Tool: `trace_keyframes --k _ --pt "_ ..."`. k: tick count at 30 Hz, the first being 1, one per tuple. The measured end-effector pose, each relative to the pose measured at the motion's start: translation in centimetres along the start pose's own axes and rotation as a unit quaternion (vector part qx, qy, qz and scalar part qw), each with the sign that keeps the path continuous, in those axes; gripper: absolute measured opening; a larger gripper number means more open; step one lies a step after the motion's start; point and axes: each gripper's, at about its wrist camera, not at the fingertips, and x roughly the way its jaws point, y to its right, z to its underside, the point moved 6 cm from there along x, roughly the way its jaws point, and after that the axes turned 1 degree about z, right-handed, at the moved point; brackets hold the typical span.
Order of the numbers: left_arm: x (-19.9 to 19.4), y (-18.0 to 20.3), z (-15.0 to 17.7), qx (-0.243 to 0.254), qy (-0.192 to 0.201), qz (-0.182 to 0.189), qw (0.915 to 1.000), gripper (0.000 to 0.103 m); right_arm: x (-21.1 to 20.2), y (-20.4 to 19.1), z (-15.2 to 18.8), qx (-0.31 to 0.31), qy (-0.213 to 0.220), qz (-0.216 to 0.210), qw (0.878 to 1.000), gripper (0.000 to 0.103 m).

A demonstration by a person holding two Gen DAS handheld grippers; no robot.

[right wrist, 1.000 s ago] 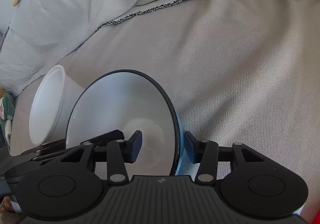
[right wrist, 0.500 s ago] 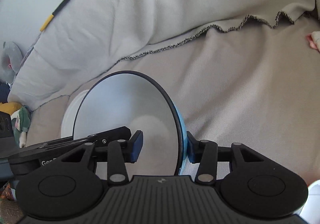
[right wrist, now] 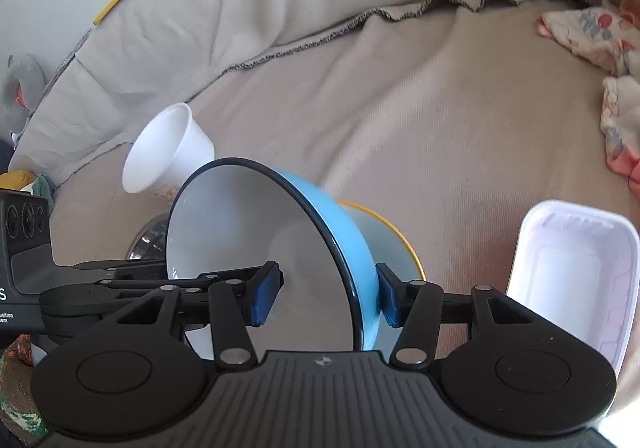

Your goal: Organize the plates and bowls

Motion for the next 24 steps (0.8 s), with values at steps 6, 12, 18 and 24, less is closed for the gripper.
trace_keyframes --k 6,12,18,24 --pt "-0.7 -0.3 0.7 0.023 0.028 -0.002 0.9993 0.034 2.6 1.4 1.9 0.007 -0.009 0.025 1.000 0.052" --pt "-2.0 -0.7 -0.1 0.036 0.043 0.004 0.9984 0.030 1.8 1.4 1.9 0.009 0.010 0.026 1.000 0.052" --pt "-3.6 0.7 -0.6 0.117 0.083 -0.029 0.9892 0.028 -1.3 0.9 1.6 -0.042 0.084 0.076 0.993 0.054" --pt "-0.2 -1.5 -1.1 0.080 0.035 -0.057 0.9945 0.036 -0.7 1.8 2.6 -0.023 0.106 0.095 0.990 0.066"
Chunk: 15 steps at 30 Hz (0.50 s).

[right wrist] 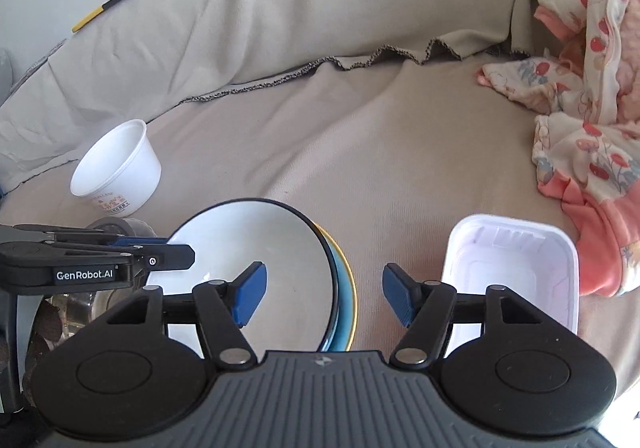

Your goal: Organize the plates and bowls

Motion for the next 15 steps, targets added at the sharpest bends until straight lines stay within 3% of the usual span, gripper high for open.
trace_keyframes --k 3,8,11,15 --pt "1.1 -0.6 0.0 -0.024 -0.020 0.024 0.9992 0.034 2.0 0.9 1.5 0.059 -0.027 -0.019 0.998 0.074" --pt "2.6 -0.9 -0.2 -0.044 -0.041 0.046 0.9971 0.027 4.4 1.3 3.1 0.127 -0.065 -0.087 0.986 0.074" --pt "2.8 -0.7 -0.5 -0.045 -0.034 0.056 0.9969 0.026 5.1 0.8 3.4 0.134 -0.082 -0.119 0.980 0.068" --pt "2.7 -0.8 -0.4 -0.044 -0.029 0.071 0.9961 0.026 5.5 -0.1 3.5 0.105 -0.081 -0.106 0.985 0.069"
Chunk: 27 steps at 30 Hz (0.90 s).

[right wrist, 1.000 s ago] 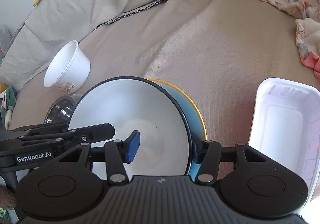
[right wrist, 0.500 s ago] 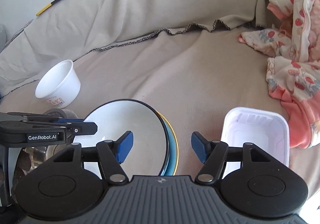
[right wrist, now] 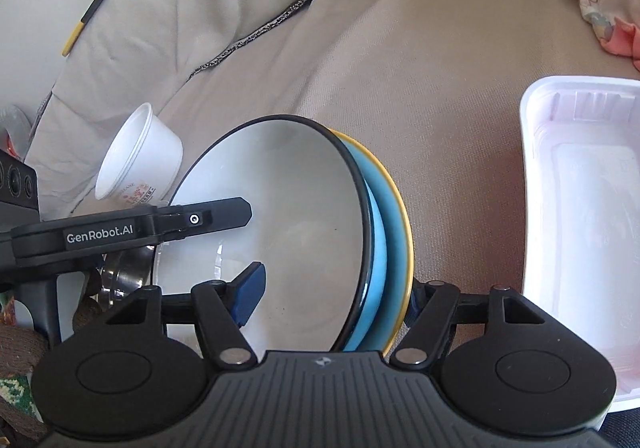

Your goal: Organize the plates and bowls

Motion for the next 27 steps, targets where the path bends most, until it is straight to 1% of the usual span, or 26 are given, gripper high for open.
trace_keyframes --k 4,8,13,16,21,25,27 --pt "-0.2 -0.1 -0.2 -0.006 -0.007 0.017 0.9998 0.030 0.3 0.0 -0.6 0.007 0.002 -0.003 1.000 0.070" --pt "-0.3 -0.3 -0.4 -0.002 -0.003 0.011 0.9999 0.034 0.7 -0.1 -1.6 0.007 0.012 -0.007 1.000 0.072" --pt "-0.6 -1.4 -1.1 -0.024 0.012 0.010 0.9996 0.034 1.5 -0.6 -3.2 0.004 0.024 -0.016 1.000 0.072" --pt "-0.6 -1.8 -1.5 -0.033 0.023 0.013 0.9991 0.034 2.0 -0.7 -3.7 -0.003 0.030 -0.014 0.999 0.072" --pt "-0.7 -1.6 -1.5 -0.033 0.024 0.016 0.9990 0.034 2.4 -0.6 -3.6 -0.017 0.031 0.002 0.999 0.071" --pt "-0.7 -1.6 -1.3 -0.036 0.024 0.011 0.9990 0.032 2.9 0.0 -3.1 -0.008 0.022 0.016 1.000 0.071" --pt "-0.8 -1.5 -1.2 -0.033 0.024 0.008 0.9991 0.032 2.9 0.1 -2.9 -0.009 0.029 0.014 0.999 0.071"
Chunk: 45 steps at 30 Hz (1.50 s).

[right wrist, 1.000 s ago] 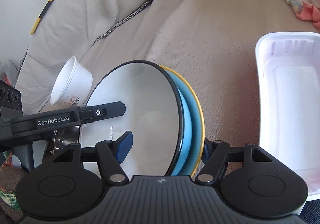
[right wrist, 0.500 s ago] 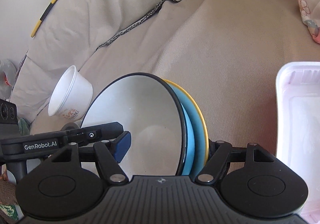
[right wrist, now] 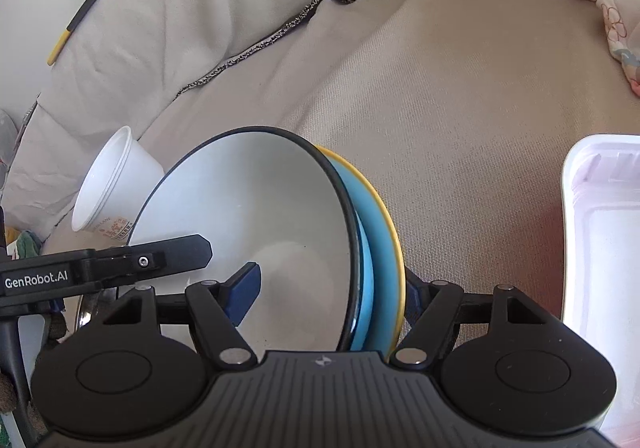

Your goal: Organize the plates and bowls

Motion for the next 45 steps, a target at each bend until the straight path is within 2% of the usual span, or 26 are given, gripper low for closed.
trace_keyframes --k 2,5,9,12,16,19,22,24,26,27,28,30,32,34,36,38,40,43,45 --pt "-0.2 0.0 0.0 -0.001 0.001 0.000 1.0000 0.032 0.0 -0.1 0.1 -0.001 -0.001 0.002 1.000 0.073" --pt "-0.8 -0.2 -0.2 -0.003 0.007 -0.002 1.0000 0.031 0.3 -0.2 0.0 0.000 -0.009 -0.006 1.000 0.083" --pt "-2.7 -0.5 -0.9 -0.006 0.033 0.001 0.9994 0.030 0.9 -0.6 -0.4 -0.003 -0.035 -0.014 0.999 0.094" --pt "-4.7 -0.1 -1.7 -0.006 0.055 0.020 0.9982 0.027 1.4 -0.6 -0.8 0.003 -0.063 -0.038 0.997 0.103" --pt "-7.9 1.0 -3.8 0.013 0.073 0.041 0.9964 0.027 1.8 -0.1 -1.4 0.019 -0.100 -0.052 0.993 0.103" --pt "-10.2 0.1 -5.3 0.034 0.108 0.016 0.9935 0.027 2.1 -0.9 -1.3 -0.026 -0.127 -0.044 0.991 0.103" --pt "-12.3 -4.1 -6.3 -0.025 0.143 0.026 0.9890 0.027 2.0 -1.7 -1.1 -0.058 -0.144 -0.028 0.988 0.103" --pt "-13.9 -7.5 -7.5 -0.066 0.161 0.021 0.9845 0.027 1.5 -1.7 -1.5 -0.049 -0.146 -0.002 0.988 0.094" --pt "-16.1 -11.0 -8.2 -0.097 0.197 -0.012 0.9756 0.027 -0.1 -2.4 -2.8 -0.072 -0.097 0.062 0.991 0.092" --pt "-16.9 -12.6 -8.5 -0.109 0.207 -0.035 0.9715 0.027 -1.2 -3.2 -3.5 -0.105 -0.063 0.096 0.988 0.092" --pt "-17.5 -14.3 -8.7 -0.124 0.211 -0.058 0.9678 0.027 -2.3 -4.6 -4.1 -0.147 -0.025 0.131 0.980 0.092" --pt "-17.8 -17.0 -8.8 -0.157 0.210 -0.084 0.9613 0.027 -4.3 -7.7 -5.1 -0.223 0.042 0.179 0.957 0.092" --pt "-17.5 -18.9 -8.8 -0.178 0.201 -0.098 0.9583 0.027 -5.6 -11.2 -6.0 -0.287 0.108 0.205 0.929 0.092" --pt "-16.4 -19.7 -9.0 -0.182 0.190 -0.112 0.9582 0.027 -5.5 -14.7 -7.0 -0.322 0.164 0.218 0.906 0.096" --pt "-15.3 -20.1 -9.0 -0.182 0.178 -0.120 0.9596 0.027 -4.2 -17.4 -7.6 -0.334 0.178 0.216 0.900 0.099" --pt "-14.2 -20.3 -8.7 -0.183 0.165 -0.125 0.9611 0.027 -1.9 -19.7 -7.4 -0.336 0.148 0.193 0.910 0.099" --pt "-13.6 -20.8 -8.5 -0.185 0.157 -0.133 0.9609 0.027 1.0 -21.9 -7.4 -0.330 0.092 0.140 0.929 0.098" --pt "-12.9 -21.3 -8.3 -0.181 0.153 -0.160 0.9584 0.027 5.1 -23.9 -7.4 -0.274 0.023 0.090 0.957 0.094" --pt "-12.3 -21.7 -8.1 -0.183 0.143 -0.167 0.9582 0.027 8.0 -24.4 -7.5 -0.239 -0.002 0.076 0.968 0.090"
